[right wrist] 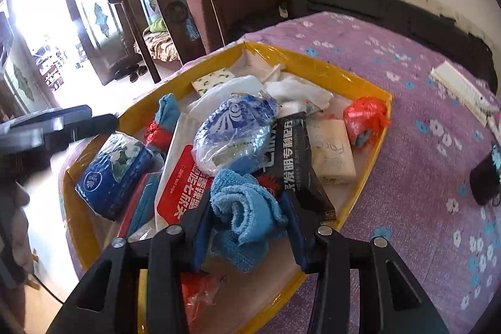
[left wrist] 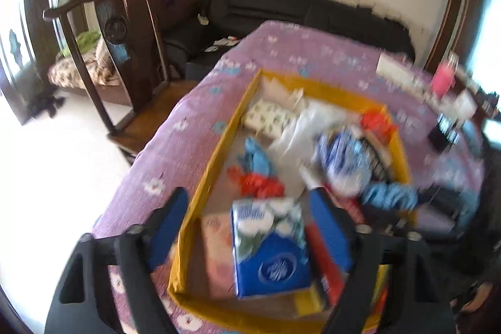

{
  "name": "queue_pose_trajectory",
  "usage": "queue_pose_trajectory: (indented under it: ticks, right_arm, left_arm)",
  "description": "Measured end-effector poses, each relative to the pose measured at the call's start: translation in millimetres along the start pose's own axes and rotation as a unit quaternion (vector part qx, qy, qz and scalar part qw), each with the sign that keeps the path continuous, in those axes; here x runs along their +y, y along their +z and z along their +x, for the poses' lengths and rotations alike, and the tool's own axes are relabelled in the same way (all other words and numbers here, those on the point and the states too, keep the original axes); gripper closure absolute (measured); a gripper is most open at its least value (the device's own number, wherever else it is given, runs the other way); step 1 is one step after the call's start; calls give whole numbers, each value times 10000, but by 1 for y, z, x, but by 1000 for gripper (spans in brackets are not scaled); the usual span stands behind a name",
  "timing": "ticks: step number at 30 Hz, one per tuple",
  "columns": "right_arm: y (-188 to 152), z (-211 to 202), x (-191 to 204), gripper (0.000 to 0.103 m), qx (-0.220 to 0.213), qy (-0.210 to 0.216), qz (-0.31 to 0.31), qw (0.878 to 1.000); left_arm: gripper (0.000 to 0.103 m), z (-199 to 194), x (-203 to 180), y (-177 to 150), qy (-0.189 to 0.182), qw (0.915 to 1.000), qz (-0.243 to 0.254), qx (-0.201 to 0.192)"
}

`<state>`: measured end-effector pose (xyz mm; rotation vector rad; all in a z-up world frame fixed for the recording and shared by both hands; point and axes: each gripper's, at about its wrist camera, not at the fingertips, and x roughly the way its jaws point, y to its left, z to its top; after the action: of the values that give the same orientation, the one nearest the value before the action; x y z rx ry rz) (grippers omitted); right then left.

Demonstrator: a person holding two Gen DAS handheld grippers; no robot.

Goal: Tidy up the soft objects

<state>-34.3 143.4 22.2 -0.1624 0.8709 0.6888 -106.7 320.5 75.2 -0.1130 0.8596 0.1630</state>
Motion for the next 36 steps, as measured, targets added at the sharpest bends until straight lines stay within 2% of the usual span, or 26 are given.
queue_pose_trajectory:
  ticks: [2,4,5,6,10,15,18,23,28,30,32,36]
  right_arm:
    - [0,-1,-6,27,-23,198,168,9997]
    - [-1,-6,-11,24,-123,418,299,9986]
    - [-2,-11,-13,24,-189,436,327,9983]
    - [-4,-20,-17,24,-328,483,365,9976]
    - [-8,-51,-41,14,-913,477,628,9927]
    - [-11,-66,-84,11,-1483,-62,1081,9830]
    - [-14,-55,-105,11,-1323,-303,1337,9817]
    - [-18,-50,-124,11,-1153,-179,1732,9780]
    - [-18,-45,-126,11,-1051,-178,1719,9793]
    - [-18,-43,-125,11,-1018,-200,1668,9805]
    - [-17,-42,-124,11,-1001,-241,1633,9812]
    - [-18,-40,-123,11,-929,-319,1603,9822]
  left_arm:
    - [19,12,-11,-6,132,9993,283,192]
    - [20,23,-20,-10,156,9982,475,342]
    - [31,27,-23,-11,141,9978,560,326]
    - [53,27,-24,-11,108,9978,586,293]
    - [53,14,-17,0,-152,9994,309,21]
    - [52,12,-17,39,-488,9987,-83,-82]
    - [52,34,-27,70,-636,9977,-224,45]
    - [51,97,-43,122,-263,9991,-267,184]
    - [48,144,-38,144,-205,9974,-581,376]
    - [41,152,-33,147,-279,9956,-791,424]
    - [40,151,-30,147,-357,9947,-884,378]
    - [30,125,-39,139,-199,9978,-611,156]
